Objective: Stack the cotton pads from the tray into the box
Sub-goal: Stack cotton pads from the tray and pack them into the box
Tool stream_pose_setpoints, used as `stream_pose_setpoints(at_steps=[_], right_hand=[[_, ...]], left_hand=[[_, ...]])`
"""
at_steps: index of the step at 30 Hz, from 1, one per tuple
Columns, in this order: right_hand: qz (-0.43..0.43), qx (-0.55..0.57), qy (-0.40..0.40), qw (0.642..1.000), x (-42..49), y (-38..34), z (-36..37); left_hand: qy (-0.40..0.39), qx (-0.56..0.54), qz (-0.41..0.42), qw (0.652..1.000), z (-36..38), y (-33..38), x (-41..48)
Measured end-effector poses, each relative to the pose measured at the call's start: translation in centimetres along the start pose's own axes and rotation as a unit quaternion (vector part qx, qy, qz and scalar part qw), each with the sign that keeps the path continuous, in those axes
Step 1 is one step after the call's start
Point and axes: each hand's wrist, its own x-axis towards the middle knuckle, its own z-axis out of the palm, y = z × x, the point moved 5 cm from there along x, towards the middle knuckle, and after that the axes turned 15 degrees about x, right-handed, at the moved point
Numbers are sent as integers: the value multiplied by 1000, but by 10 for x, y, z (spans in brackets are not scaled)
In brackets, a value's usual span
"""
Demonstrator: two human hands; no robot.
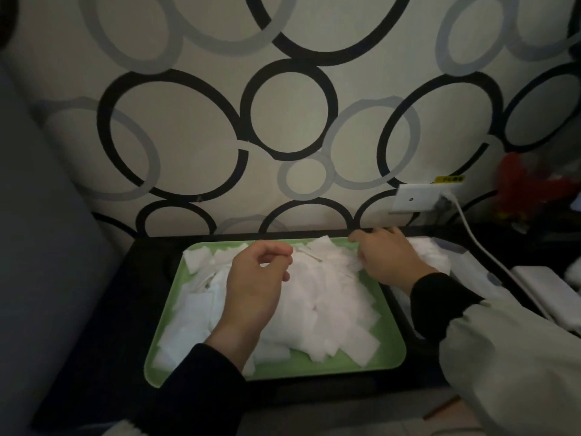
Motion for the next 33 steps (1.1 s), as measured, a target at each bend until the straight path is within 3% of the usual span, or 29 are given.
stream_pose_setpoints(at_steps=[3,9,15,18,22,25,28,31,33], right_hand=[[1,3,30,1000,-8,3,-3],[25,-23,-68,997,-12,3,9],[28,-5,10,1000,-23,-6,-1],[57,116,38,991,-41,-4,-16],[84,365,11,927,-68,-13,-33],[20,540,-52,840,-84,-43,-41],[-5,629,-71,774,-90,-66,-38],[7,647,-68,759,-85,-72,-31],[34,616,-37,786,-76,-65,-28]], left_hand=[[-10,0,-4,1000,3,-1,-3],[-18,9,1,1000,7,1,-12],[-27,20,0,999,9,-1,-14],[-38,25,-3,999,14,-4,-13],[-94,39,1,995,25,-4,-15],[-170,-1,-1,985,37,0,-23],[-163,-57,-9,985,38,3,-26],[-117,-98,-45,987,29,-2,-20],[-72,-102,-70,990,19,-7,-14]])
